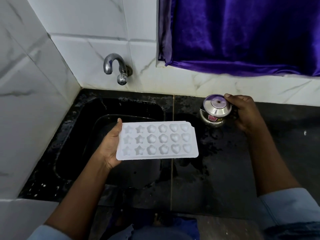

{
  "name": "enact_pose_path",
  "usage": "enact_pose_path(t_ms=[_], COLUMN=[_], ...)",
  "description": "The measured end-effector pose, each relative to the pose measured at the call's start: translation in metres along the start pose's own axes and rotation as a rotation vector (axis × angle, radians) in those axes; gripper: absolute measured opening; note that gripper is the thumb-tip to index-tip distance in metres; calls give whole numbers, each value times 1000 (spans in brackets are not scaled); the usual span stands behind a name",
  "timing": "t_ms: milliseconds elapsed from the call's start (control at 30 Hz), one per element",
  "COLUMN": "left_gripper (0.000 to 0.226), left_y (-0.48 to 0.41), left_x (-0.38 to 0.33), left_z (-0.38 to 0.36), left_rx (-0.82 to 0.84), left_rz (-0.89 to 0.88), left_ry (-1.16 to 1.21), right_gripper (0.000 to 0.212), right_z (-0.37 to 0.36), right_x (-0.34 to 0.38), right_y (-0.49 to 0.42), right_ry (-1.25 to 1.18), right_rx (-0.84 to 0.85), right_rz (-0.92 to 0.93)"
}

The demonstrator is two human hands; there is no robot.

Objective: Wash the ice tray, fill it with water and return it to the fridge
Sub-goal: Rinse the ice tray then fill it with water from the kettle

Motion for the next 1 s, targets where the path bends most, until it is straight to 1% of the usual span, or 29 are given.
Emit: enact_pose_path(t_ms=[33, 133, 267, 333, 433, 533, 700, 867, 1000], left_gripper=[75, 74, 74, 74, 74, 73, 74, 75, 75], left_y=[1, 5, 8, 9, 9, 8, 7, 5, 3], left_x=[-1, -3, -1, 0, 2, 4, 7, 9, 10], left_z=[0, 0, 0, 1, 4, 6, 5, 7, 10], left_rx=[-8, -19, -27, -30, -32, -35, -15, 3, -6], left_rz=[-8, -30, -36, -34, -31, -28, -24, -26, -30], left_ry=[-6, -24, -32, -43, -69, -77, -72, -99, -95], right_gripper=[30, 30, 40, 38, 42, 41, 27, 33, 30], right_z=[-3, -15, -30, -35, -42, -44, -44, -49, -51], right_x=[3, 9, 11, 11, 13, 18, 24, 29, 34], right_y=[2, 13, 24, 26, 30, 31, 30, 31, 33], right_ry=[6, 31, 39, 33, 36, 54, 105, 140, 178], right_rx=[11, 45, 96, 112, 147, 157, 134, 145, 147], right_rz=[3, 6, 0, -5, -7, 10, 36, 33, 43])
Point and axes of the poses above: each hand's wrist, its own y-axis away from the middle knuckle, its own z-axis out of the back of the hand, x = y × z, the point moved 7 cm from there along -y, towards the middle knuckle, and after that the axes turned 5 degrees about y, right-handed, at the moved point
